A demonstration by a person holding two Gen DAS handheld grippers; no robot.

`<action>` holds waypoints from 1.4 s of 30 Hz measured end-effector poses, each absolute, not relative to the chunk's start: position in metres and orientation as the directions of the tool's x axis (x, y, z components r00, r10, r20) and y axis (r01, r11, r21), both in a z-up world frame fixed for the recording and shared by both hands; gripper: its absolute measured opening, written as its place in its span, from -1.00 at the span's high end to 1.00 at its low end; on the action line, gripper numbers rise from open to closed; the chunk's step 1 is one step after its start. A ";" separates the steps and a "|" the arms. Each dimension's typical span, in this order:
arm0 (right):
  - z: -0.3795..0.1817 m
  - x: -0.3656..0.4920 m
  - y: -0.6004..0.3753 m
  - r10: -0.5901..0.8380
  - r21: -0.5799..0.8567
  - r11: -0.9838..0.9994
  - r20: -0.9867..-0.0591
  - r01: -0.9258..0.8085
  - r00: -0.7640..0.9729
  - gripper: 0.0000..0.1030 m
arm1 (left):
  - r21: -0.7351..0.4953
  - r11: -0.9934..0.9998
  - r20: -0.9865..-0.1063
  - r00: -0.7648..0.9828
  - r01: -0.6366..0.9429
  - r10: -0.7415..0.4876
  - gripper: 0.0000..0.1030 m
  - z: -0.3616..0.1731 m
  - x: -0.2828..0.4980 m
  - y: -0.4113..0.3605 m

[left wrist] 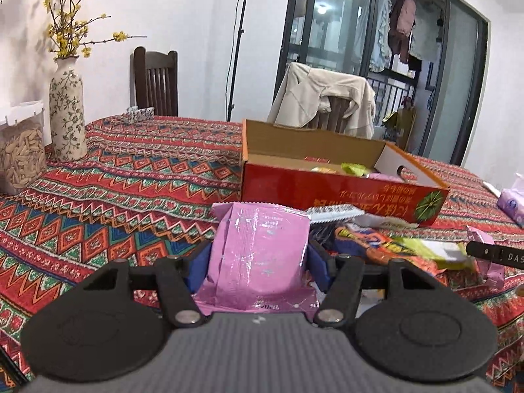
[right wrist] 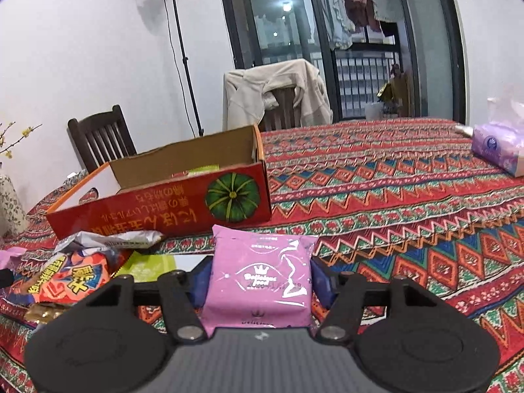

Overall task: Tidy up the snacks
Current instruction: 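Grasp another pink packet with the left gripper while the right gripper holds its pink packet, then lower both pink packets into the box and open both grippers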

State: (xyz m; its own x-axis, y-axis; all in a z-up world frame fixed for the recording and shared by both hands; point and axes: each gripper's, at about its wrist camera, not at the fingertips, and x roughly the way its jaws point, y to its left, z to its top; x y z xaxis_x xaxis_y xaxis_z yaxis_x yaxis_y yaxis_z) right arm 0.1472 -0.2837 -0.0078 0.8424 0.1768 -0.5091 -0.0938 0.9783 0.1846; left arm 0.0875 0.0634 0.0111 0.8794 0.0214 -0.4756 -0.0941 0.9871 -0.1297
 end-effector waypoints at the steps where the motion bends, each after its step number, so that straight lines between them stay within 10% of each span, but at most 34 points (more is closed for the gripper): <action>1: -0.006 0.146 -0.284 0.176 0.183 0.979 -0.505 -0.094 0.845 -0.18 | -0.132 0.987 -0.469 0.883 -0.090 0.017 -0.22 0.013 0.088 0.062; 42: 0.042 0.302 -0.197 0.212 0.089 0.977 -0.372 -0.193 0.904 -0.18 | -0.145 0.980 -0.371 0.926 -0.135 0.073 -0.22 0.044 0.264 0.036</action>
